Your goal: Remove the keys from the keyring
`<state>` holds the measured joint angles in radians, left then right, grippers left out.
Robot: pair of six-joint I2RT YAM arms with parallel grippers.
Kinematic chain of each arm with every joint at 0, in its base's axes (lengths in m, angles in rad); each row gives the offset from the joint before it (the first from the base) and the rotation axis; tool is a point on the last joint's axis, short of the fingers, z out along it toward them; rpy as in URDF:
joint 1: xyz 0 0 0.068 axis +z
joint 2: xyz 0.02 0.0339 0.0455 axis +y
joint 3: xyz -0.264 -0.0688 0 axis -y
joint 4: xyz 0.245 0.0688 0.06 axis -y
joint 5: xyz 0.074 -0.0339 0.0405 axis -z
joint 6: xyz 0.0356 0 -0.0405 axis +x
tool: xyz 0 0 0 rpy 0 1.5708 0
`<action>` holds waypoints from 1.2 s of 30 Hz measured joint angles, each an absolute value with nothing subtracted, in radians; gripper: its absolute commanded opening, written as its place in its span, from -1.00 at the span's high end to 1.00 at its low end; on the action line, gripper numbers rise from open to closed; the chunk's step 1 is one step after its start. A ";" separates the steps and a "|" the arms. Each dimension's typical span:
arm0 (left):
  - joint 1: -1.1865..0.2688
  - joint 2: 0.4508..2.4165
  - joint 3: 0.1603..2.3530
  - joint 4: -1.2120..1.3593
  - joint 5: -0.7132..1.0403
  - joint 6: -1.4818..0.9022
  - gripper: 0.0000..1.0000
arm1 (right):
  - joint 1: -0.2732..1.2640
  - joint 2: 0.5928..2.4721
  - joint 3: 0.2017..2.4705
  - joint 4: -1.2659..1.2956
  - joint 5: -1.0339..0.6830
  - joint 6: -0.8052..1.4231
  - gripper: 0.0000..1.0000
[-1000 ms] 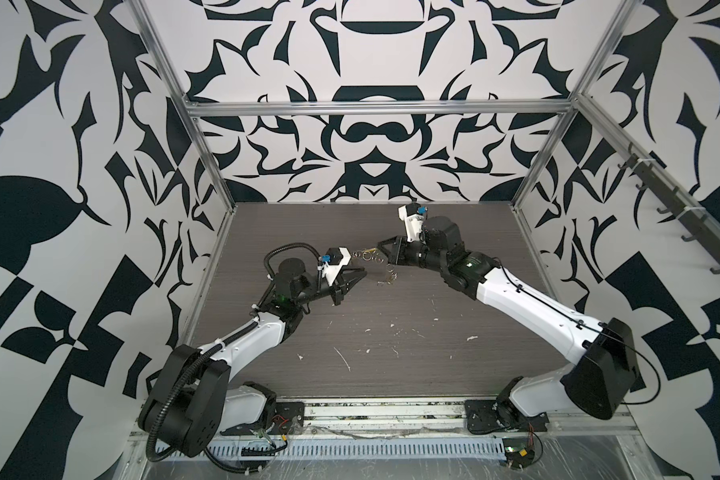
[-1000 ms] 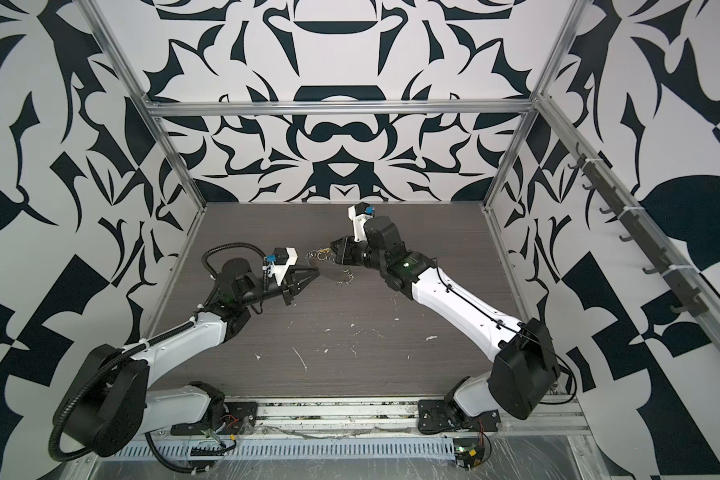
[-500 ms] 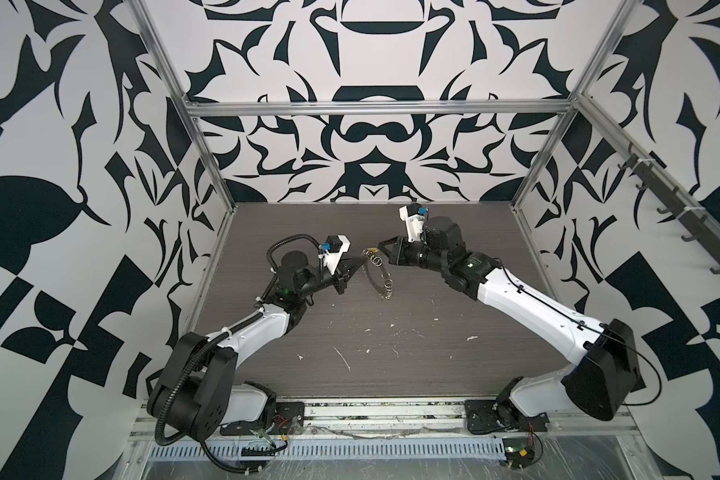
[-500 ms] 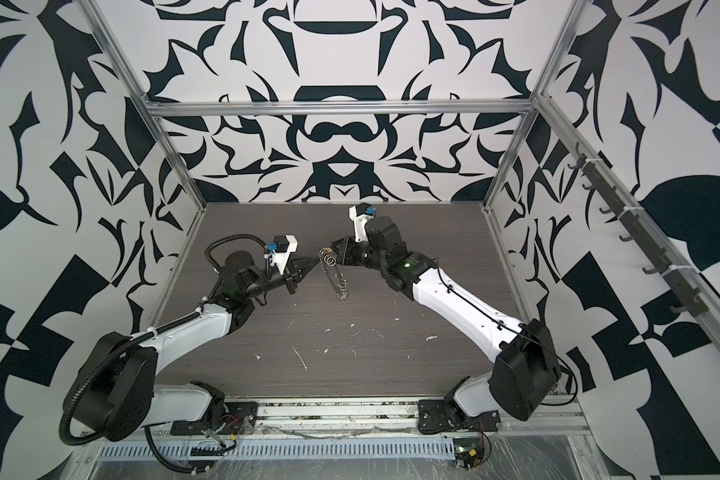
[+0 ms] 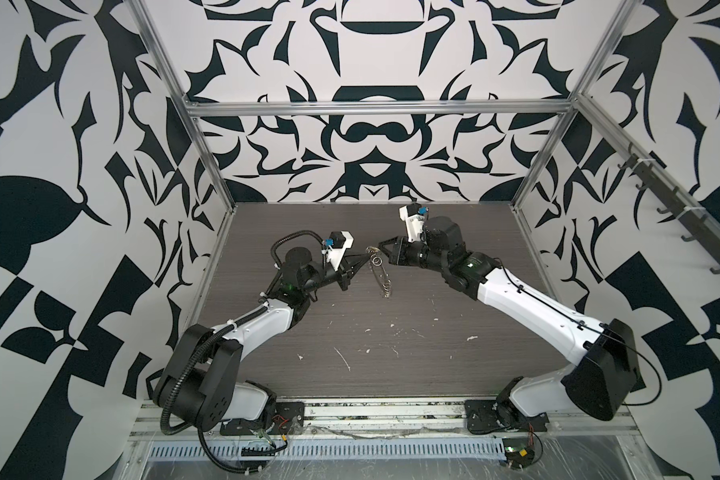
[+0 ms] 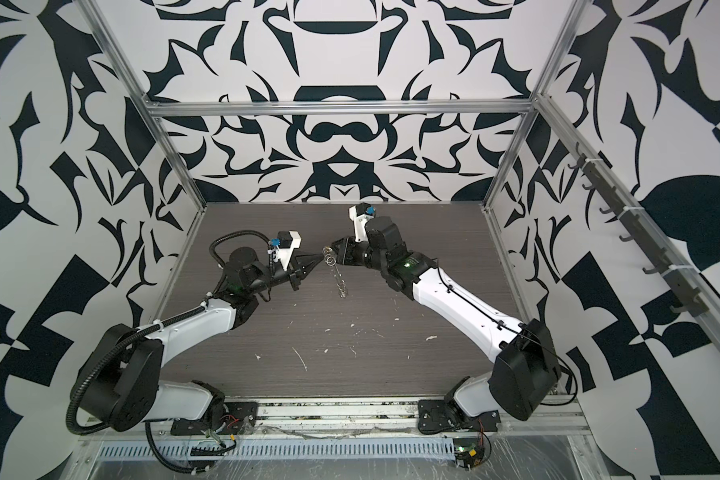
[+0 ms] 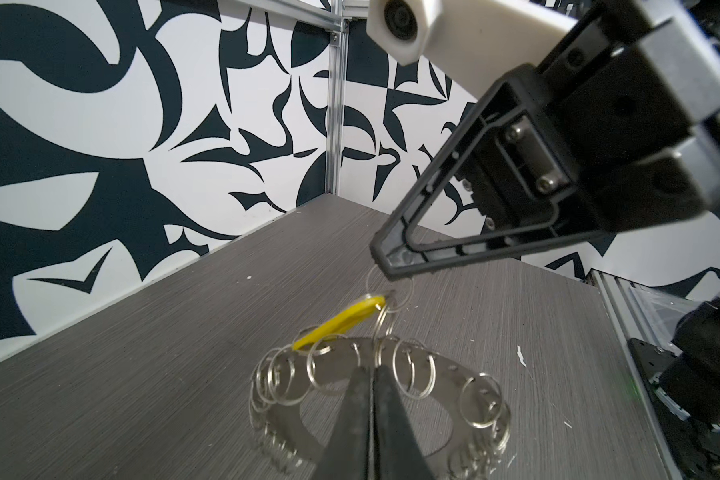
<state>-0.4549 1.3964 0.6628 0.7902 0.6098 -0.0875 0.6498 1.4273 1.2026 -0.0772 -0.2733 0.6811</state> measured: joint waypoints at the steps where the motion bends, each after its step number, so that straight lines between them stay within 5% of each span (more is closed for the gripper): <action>1: -0.455 1.399 0.663 0.790 0.610 -0.090 0.81 | 0.650 1.427 1.203 -0.077 -0.275 0.681 1.00; 19: -0.495 1.449 0.714 0.812 0.616 -0.113 0.72 | 0.649 1.428 1.203 -0.078 -0.296 0.681 1.00; 24: -0.498 1.455 0.718 0.823 0.611 -0.120 1.00 | 0.648 1.428 1.206 -0.078 -0.295 0.680 1.00; 36: -0.500 1.427 0.714 0.784 0.588 -0.033 1.00 | 0.629 1.406 1.198 -0.110 -0.264 0.677 1.00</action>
